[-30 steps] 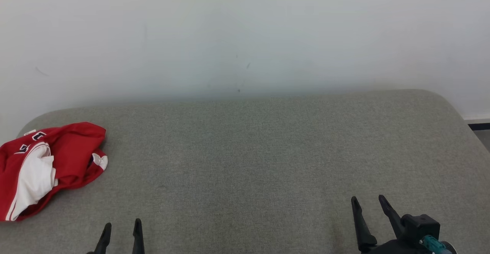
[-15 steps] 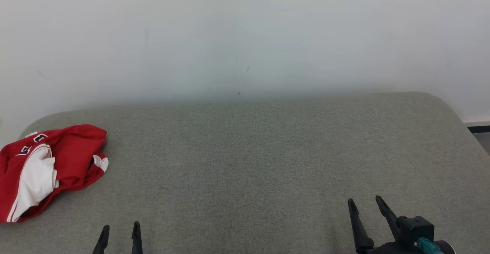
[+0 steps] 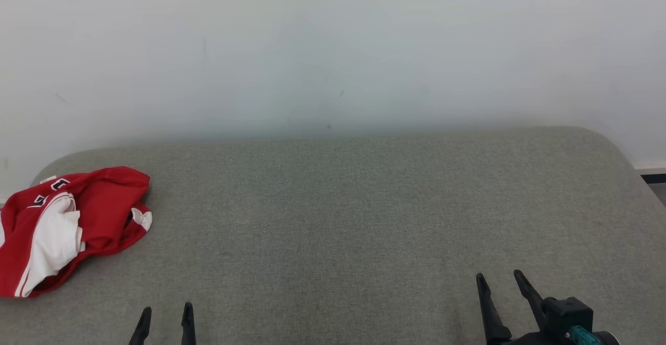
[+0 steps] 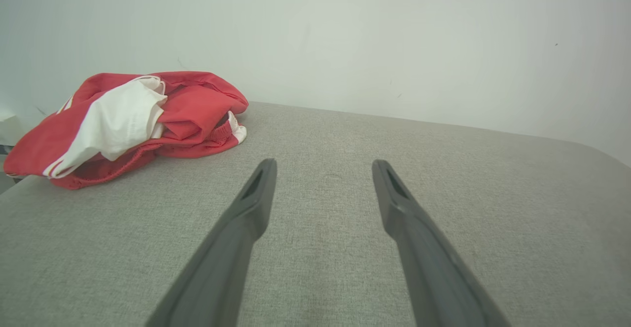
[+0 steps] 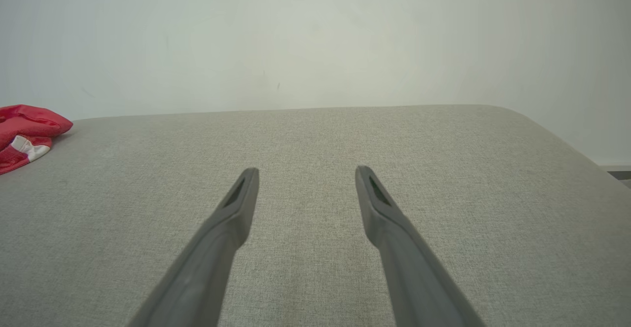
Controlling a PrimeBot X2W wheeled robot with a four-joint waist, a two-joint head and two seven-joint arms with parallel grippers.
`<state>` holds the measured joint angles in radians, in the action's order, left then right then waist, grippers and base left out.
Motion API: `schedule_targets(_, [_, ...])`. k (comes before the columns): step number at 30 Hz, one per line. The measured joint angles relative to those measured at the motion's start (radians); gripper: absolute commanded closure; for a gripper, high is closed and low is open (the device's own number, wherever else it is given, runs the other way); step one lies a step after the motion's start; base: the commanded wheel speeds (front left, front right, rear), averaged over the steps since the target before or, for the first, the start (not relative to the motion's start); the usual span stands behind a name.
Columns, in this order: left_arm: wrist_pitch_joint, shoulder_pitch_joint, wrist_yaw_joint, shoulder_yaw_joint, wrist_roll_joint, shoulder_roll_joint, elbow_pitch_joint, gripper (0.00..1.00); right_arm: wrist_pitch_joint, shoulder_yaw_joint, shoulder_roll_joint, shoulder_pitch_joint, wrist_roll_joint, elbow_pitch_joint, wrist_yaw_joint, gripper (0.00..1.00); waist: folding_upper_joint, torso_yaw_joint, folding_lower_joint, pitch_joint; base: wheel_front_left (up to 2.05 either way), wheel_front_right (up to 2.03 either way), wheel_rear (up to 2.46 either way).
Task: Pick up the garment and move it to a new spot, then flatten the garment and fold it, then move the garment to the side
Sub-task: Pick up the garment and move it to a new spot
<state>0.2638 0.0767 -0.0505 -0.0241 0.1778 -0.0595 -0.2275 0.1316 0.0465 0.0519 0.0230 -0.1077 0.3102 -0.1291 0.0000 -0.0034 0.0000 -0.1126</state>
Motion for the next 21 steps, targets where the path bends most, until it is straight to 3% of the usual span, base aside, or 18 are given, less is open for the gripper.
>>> schedule_targets(9, [0.0,-0.001,-0.001,0.002,0.0,-0.013,0.001,0.0,0.009,0.008,0.0,-0.007,-0.007,-0.002,0.0,0.0,0.0,0.084,0.0,0.003,0.0,0.0,0.0])
schedule_targets(21, [-0.015,0.021,0.007,-0.008,0.001,-0.058,0.027,0.0,0.045,0.03,-0.001,-0.021,-0.058,0.027,-0.001,0.0,0.0,0.276,0.0,0.001,0.0,0.0,0.0])
